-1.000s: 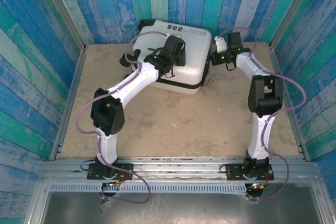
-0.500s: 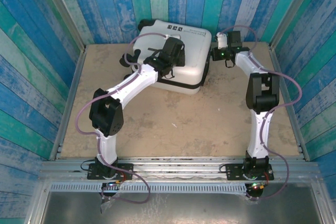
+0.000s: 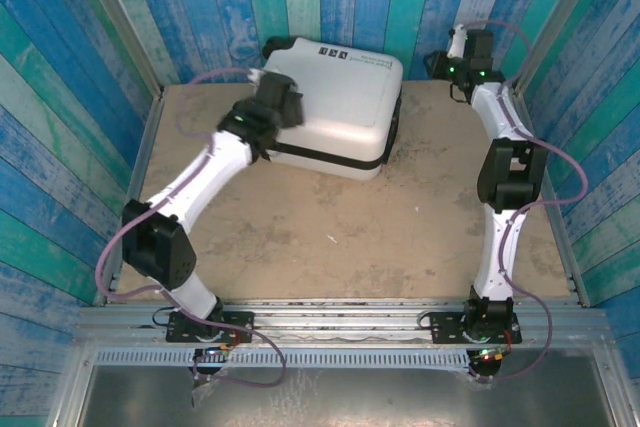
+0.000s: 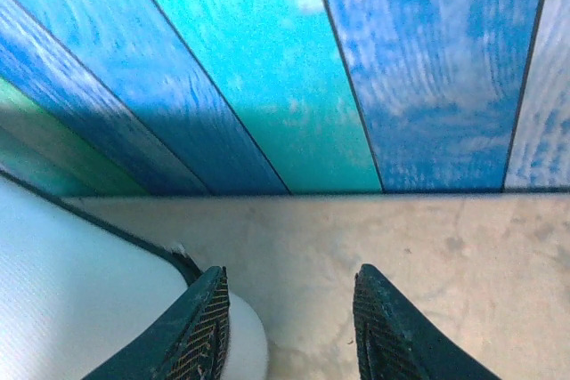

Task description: Pack the luggage

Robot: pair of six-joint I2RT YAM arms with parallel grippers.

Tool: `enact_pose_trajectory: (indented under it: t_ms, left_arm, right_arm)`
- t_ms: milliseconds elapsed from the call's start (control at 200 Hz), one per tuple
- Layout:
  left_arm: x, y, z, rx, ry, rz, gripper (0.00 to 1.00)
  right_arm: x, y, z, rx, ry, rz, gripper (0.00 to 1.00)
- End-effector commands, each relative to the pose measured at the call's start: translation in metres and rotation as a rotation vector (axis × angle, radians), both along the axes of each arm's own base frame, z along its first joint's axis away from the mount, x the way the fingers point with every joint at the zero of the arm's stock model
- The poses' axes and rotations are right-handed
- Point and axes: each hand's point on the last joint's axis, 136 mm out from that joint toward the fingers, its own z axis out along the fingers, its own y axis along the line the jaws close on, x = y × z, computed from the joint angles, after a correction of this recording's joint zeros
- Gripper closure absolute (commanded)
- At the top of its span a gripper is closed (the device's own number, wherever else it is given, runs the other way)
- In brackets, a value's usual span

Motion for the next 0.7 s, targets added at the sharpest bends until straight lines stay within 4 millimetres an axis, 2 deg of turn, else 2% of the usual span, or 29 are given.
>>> enact_pose_trajectory:
  t_ms: [0, 75, 135, 260, 416, 561, 696]
  left_arm:
    - [0.018, 0.071, 0.020, -0.029, 0.054, 0.122, 0.13]
    - [0.040, 0.086, -0.002, -0.046, 0.159, 0.125, 0.13]
    - [0.054, 0.089, -0.019, -0.057, 0.214, 0.120, 0.13]
    - [0.074, 0.081, -0.046, -0.081, 0.251, 0.096, 0.14]
    - [0.088, 0.065, -0.094, -0.104, 0.360, 0.027, 0.17]
    - [0.086, 0.058, -0.130, -0.095, 0.456, -0.022, 0.19]
    - [0.077, 0.051, -0.149, -0.106, 0.496, -0.074, 0.19]
  right_arm:
    - [0.013, 0.018, -0.014, 0.179, 0.045, 0.012, 0.59]
    - [0.021, 0.029, -0.017, 0.275, 0.052, 0.039, 0.58]
    - [0.028, 0.042, -0.018, 0.348, 0.046, 0.068, 0.58]
    - [0.038, 0.078, -0.022, 0.435, 0.040, 0.144, 0.56]
    - [0.041, 0.120, -0.028, 0.496, 0.038, 0.281, 0.54]
    - [0.027, 0.142, -0.033, 0.544, 0.050, 0.435, 0.58]
    - [-0.003, 0.172, -0.033, 0.478, 0.045, 0.627, 0.59]
